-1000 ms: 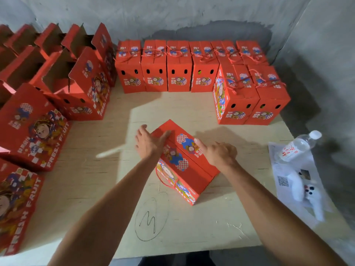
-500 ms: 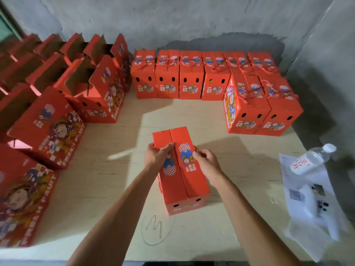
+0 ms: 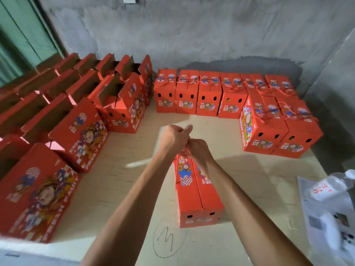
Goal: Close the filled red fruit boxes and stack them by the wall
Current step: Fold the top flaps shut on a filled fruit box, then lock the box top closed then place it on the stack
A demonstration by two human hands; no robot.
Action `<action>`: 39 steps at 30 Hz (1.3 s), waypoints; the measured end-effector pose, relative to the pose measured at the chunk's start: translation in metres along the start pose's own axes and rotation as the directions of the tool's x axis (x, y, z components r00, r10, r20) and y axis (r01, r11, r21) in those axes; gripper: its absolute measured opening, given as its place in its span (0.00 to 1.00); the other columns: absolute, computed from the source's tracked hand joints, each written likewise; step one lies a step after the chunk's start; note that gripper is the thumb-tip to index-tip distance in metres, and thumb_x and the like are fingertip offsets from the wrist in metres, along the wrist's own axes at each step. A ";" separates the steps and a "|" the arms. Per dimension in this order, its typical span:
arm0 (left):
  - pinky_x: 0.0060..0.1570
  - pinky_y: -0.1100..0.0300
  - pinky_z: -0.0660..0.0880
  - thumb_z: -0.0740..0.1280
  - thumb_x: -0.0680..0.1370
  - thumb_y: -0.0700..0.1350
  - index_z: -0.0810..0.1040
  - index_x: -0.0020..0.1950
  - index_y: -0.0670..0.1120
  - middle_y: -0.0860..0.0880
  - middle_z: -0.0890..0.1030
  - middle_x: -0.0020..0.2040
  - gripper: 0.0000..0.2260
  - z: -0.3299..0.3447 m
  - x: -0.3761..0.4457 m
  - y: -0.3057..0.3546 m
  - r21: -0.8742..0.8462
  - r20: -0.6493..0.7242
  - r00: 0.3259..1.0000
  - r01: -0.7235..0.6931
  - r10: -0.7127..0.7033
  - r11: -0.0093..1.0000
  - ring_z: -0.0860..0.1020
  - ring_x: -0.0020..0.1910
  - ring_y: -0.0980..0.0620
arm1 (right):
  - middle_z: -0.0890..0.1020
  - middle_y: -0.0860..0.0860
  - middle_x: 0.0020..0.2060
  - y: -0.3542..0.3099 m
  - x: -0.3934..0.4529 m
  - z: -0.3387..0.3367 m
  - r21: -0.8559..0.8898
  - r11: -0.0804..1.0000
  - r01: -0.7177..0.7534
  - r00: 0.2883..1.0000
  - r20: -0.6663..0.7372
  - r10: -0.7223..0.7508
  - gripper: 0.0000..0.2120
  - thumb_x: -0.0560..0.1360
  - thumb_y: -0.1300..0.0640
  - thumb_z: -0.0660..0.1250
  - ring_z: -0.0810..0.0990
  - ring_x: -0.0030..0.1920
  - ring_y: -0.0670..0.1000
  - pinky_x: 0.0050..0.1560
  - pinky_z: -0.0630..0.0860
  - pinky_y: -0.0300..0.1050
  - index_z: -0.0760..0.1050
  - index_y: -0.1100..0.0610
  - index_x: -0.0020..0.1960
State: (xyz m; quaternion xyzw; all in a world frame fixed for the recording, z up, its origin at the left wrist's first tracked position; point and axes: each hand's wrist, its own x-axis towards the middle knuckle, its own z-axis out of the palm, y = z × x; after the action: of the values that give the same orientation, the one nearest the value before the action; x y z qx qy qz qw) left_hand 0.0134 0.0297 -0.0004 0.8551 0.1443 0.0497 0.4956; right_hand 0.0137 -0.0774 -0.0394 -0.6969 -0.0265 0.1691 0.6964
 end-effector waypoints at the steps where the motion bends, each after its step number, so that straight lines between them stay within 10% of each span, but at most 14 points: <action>1: 0.37 0.55 0.79 0.67 0.80 0.51 0.83 0.37 0.40 0.43 0.84 0.34 0.18 -0.002 -0.002 0.002 0.088 0.015 1.000 -0.025 0.024 0.996 0.83 0.35 0.47 | 0.78 0.54 0.29 -0.004 0.000 0.001 0.063 0.997 -0.036 0.997 0.077 0.031 0.18 0.76 0.63 0.56 0.75 0.31 0.54 0.31 0.73 0.42 0.79 0.56 0.34; 5: 0.61 0.47 0.78 0.62 0.83 0.51 0.84 0.51 0.46 0.43 0.85 0.52 0.13 -0.006 0.000 0.001 0.284 0.161 0.987 -0.018 -0.029 0.959 0.82 0.55 0.42 | 0.77 0.57 0.32 -0.009 0.003 -0.006 0.091 0.993 -0.071 0.949 0.312 0.039 0.13 0.77 0.61 0.55 0.74 0.30 0.53 0.32 0.72 0.43 0.76 0.65 0.50; 14: 0.36 0.57 0.77 0.61 0.81 0.43 0.81 0.40 0.41 0.43 0.83 0.37 0.13 0.021 0.016 0.041 -0.040 -0.135 0.987 -0.098 0.092 0.994 0.81 0.37 0.40 | 0.73 0.50 0.25 -0.071 0.061 -0.049 -0.067 0.997 -0.036 0.988 -0.154 0.025 0.10 0.75 0.59 0.65 0.70 0.24 0.50 0.29 0.70 0.45 0.75 0.58 0.36; 22: 0.27 0.61 0.63 0.54 0.86 0.45 0.73 0.44 0.42 0.49 0.75 0.36 0.14 0.077 0.068 0.087 -0.081 0.003 0.978 -0.207 0.208 0.975 0.71 0.33 0.48 | 0.66 0.51 0.26 -0.136 0.125 -0.099 -0.218 0.970 0.111 0.942 -0.289 -0.173 0.16 0.72 0.58 0.65 0.67 0.31 0.52 0.38 0.63 0.51 0.64 0.51 0.29; 29: 0.50 0.45 0.80 0.57 0.80 0.37 0.71 0.76 0.50 0.40 0.81 0.63 0.24 0.143 0.137 0.102 -0.009 0.098 0.972 -0.214 0.214 0.977 0.81 0.53 0.39 | 0.71 0.50 0.30 -0.141 0.204 -0.157 -0.436 0.900 0.026 0.868 -0.437 -0.236 0.13 0.78 0.52 0.65 0.69 0.32 0.53 0.33 0.62 0.46 0.68 0.55 0.37; 33: 0.73 0.42 0.67 0.61 0.79 0.36 0.65 0.80 0.53 0.45 0.69 0.77 0.30 0.194 0.182 0.093 0.117 0.181 0.966 -0.209 0.186 0.971 0.66 0.75 0.42 | 0.75 0.51 0.40 -0.130 0.249 -0.197 -0.416 0.909 -0.032 0.844 -0.498 -0.199 0.10 0.80 0.50 0.64 0.73 0.42 0.53 0.37 0.68 0.47 0.73 0.57 0.50; 36: 0.71 0.46 0.71 0.58 0.75 0.30 0.61 0.81 0.57 0.46 0.63 0.78 0.38 0.232 0.203 0.084 0.144 0.254 0.966 -0.083 0.045 0.986 0.63 0.77 0.42 | 0.80 0.52 0.43 -0.112 0.268 -0.230 -0.348 0.937 -0.037 0.804 -0.567 -0.179 0.11 0.81 0.50 0.64 0.80 0.42 0.54 0.40 0.79 0.46 0.77 0.58 0.56; 39: 0.66 0.52 0.74 0.55 0.74 0.28 0.60 0.82 0.59 0.48 0.58 0.81 0.40 0.265 0.218 0.069 0.111 0.291 0.957 -0.036 0.003 0.993 0.68 0.75 0.44 | 0.80 0.53 0.35 -0.086 0.279 -0.256 -0.333 0.943 -0.016 0.802 -0.567 -0.187 0.09 0.82 0.51 0.63 0.77 0.30 0.48 0.24 0.71 0.35 0.75 0.55 0.46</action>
State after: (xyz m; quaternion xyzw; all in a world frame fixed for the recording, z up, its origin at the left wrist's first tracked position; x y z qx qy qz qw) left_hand 0.2952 -0.1584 -0.0870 0.8816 0.0641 -0.0800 0.4607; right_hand 0.3627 -0.2453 -0.0175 -0.8165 0.1325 -0.0948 0.5539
